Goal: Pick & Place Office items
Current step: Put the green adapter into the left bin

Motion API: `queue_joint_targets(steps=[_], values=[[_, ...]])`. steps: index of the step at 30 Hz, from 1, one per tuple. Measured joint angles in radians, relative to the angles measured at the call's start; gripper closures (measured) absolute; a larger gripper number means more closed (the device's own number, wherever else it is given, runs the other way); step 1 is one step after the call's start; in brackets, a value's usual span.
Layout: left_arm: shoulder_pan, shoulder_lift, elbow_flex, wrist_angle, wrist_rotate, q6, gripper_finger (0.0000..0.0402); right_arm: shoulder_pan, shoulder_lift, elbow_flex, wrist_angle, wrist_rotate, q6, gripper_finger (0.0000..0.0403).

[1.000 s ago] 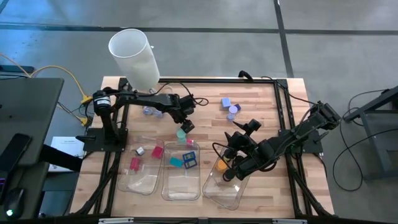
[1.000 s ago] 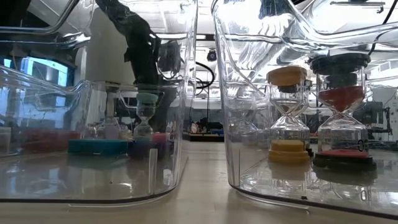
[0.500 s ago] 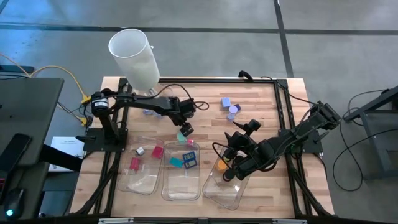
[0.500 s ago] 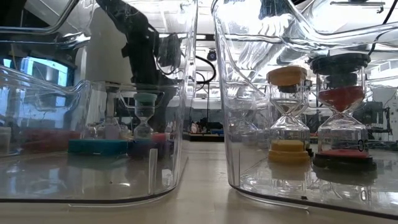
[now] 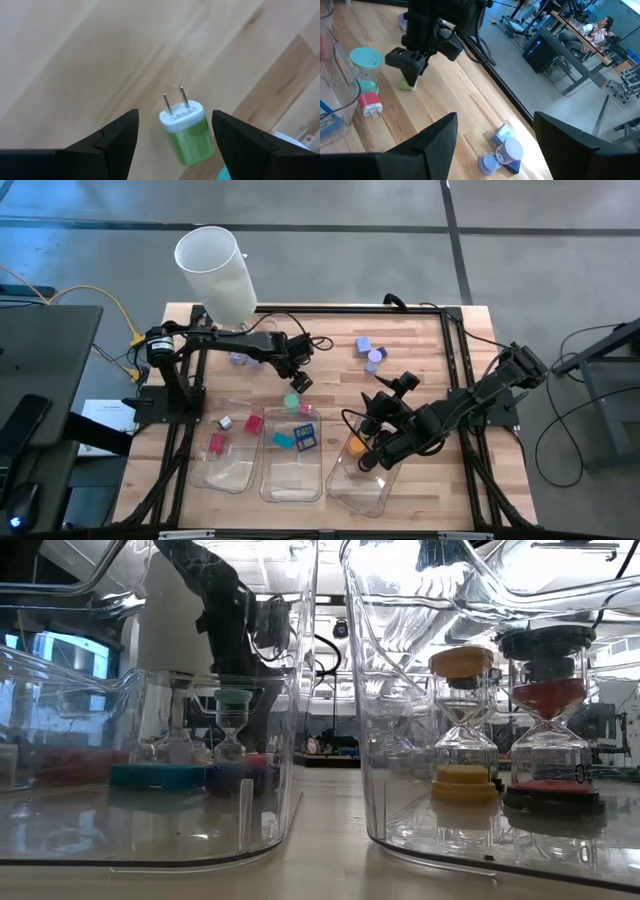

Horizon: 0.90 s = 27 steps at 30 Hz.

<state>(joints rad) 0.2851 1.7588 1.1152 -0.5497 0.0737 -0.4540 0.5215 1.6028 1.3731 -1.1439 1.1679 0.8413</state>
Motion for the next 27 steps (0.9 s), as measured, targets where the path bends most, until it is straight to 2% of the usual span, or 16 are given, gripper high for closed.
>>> queue_joint_targets(steps=[12, 27], values=[[-0.036, 0.005, 0.002, -0.015, -0.117, -0.03, 0.0157, 0.0, 0.0, 0.0, 0.0, 0.0, 0.0, 0.0152], [-0.024, 0.055, 0.004, -0.016, -0.121, -0.033, 0.0157, 0.0, 0.0, 0.0, 0.002, -0.005, 0.003, 0.0152]])
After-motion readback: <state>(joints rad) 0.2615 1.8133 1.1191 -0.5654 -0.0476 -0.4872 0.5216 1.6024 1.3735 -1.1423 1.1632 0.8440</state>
